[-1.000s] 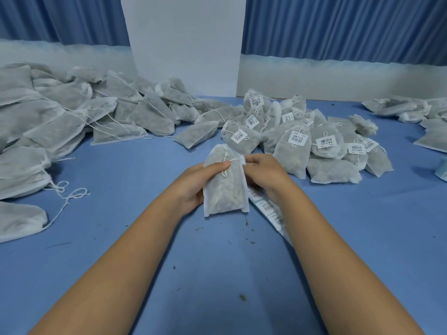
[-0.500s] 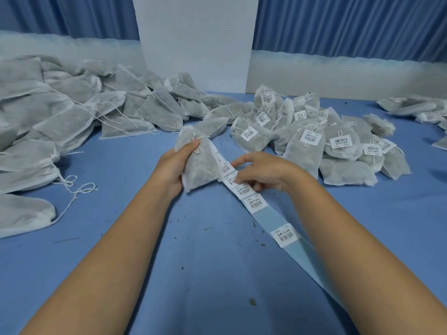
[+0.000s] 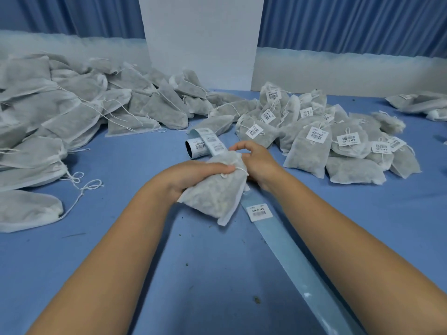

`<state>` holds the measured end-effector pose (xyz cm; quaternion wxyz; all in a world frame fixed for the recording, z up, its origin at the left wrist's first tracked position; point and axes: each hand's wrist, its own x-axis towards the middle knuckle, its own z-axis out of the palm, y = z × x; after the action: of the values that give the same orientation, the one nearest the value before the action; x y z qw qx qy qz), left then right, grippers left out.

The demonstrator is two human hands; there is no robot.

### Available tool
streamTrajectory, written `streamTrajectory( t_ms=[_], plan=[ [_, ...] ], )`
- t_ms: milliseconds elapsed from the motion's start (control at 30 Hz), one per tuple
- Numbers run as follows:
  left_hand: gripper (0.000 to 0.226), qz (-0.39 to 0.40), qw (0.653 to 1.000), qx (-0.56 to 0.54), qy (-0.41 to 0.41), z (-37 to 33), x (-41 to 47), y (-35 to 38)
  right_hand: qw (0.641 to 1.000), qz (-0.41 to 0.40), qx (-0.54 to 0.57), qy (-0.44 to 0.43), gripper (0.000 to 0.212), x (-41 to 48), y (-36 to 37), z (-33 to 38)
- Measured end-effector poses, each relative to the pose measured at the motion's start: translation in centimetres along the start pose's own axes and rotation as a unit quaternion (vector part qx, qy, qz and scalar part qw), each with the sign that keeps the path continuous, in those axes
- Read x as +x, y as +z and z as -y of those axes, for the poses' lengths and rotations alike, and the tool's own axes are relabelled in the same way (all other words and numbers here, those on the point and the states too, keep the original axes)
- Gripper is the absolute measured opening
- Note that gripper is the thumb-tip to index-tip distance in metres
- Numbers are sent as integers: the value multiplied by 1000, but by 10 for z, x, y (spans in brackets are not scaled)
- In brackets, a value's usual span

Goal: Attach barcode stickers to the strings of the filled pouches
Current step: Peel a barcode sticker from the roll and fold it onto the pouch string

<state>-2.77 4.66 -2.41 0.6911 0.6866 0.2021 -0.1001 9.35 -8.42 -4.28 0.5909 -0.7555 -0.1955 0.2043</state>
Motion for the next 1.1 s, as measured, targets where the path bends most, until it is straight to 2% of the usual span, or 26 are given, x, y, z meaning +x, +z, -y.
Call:
streamTrajectory(
  t_ms=[100, 167, 267, 367, 500, 633, 800, 867, 1000, 1100],
  plan=[
    [43, -42, 999, 2, 0, 2, 3, 4, 999, 2, 38, -4, 33, -2, -2, -3],
    [44, -59, 998, 3, 6, 1, 5, -2, 996, -21, 88, 4, 32, -3, -4, -4],
    [46, -15, 999, -31, 14, 0, 1, -2, 991, -35, 127, 10, 30, -3, -7, -3],
    [29, 7, 998, -57, 18, 3, 3, 7, 995, -30, 93, 4, 32, -4, -3, -1],
    [21, -33, 994, -98, 26, 5, 8, 5, 999, -28, 45, -9, 20, -7, -4, -1],
    [17, -60, 986, -153, 32, 5, 13, -4, 998, 48, -19, -37, 9, -18, -20, -7],
    [24, -87, 981, -169, 29, 6, 18, -7, 980, 188, -55, -34, 13, -32, -45, -10],
    [27, -68, 979, -192, 17, 7, 18, -9, 974, 214, -63, -42, 15, -34, -48, -11],
    [31, 38, 969, -244, 9, 9, 16, -9, 983, 177, -22, -54, 16, -35, -45, -12],
    [31, 65, 960, -272, 11, 10, 17, -8, 982, 169, -45, -77, 20, -37, -43, -12]
  ],
)
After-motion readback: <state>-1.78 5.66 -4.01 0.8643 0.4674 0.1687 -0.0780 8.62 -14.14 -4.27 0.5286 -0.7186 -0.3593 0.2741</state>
